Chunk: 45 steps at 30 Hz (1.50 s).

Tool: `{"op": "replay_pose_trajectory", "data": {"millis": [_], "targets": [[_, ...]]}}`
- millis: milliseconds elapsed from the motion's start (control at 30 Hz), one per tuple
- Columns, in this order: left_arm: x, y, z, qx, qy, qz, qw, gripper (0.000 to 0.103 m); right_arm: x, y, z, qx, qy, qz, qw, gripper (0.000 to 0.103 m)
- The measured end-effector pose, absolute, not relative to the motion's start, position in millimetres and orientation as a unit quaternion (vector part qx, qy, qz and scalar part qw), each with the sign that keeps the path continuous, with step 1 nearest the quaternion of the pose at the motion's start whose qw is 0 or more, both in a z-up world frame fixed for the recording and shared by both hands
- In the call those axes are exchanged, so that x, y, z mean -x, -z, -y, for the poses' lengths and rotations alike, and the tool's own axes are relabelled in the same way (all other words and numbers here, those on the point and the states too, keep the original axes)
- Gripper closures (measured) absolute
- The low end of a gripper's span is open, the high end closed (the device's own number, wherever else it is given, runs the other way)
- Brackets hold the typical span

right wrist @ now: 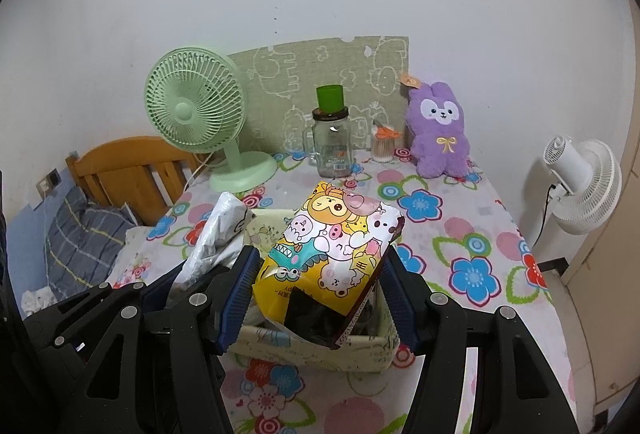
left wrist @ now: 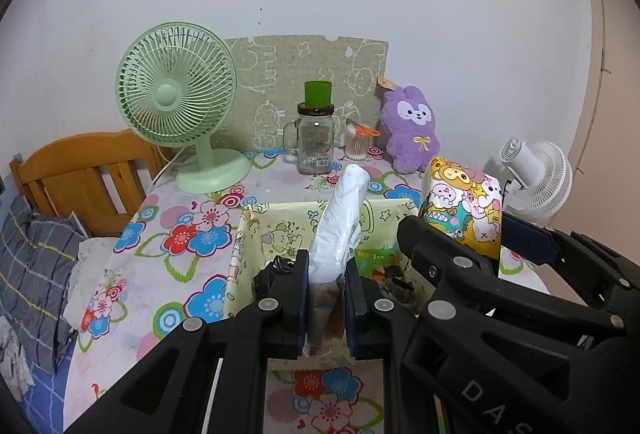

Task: Organize soft objects
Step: 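Lift the white roll and yellow pack and carry them over the box, then lower the white roll and yellow pack into the box and open both grippers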

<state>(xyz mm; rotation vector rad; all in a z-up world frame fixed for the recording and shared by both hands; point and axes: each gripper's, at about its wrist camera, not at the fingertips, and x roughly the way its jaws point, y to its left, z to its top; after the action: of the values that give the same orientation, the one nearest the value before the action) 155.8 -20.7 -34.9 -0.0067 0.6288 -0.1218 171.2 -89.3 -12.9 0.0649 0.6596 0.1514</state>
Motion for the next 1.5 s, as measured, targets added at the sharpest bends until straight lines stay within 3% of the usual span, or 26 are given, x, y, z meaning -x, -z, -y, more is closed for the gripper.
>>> {"op": "replay_pose_trajectory", "data": {"millis": [633,733,933,1400,1500], "targets": [[-202,63,18,0.018,0.062,-0.337,0.939,0.088,-214,40,87,-0.041,-0.09,-0.339,0.936,0.039],[-208,69,16,0.02,0.066,-0.346,0.936,0.069,-220,46,84,-0.039,-0.092,-0.344,0.934,0.039],[-216,80,13,0.021,0.062,-0.365,0.929,0.046,-232,58,80,-0.038,-0.095,-0.359,0.928,0.04],[-221,90,5,0.007,0.049,-0.382,0.923,0.033,-244,73,68,-0.023,-0.111,-0.367,0.923,0.039],[-218,89,7,0.001,0.06,-0.378,0.924,0.021,-248,78,65,-0.025,-0.122,-0.378,0.917,0.039]]}}
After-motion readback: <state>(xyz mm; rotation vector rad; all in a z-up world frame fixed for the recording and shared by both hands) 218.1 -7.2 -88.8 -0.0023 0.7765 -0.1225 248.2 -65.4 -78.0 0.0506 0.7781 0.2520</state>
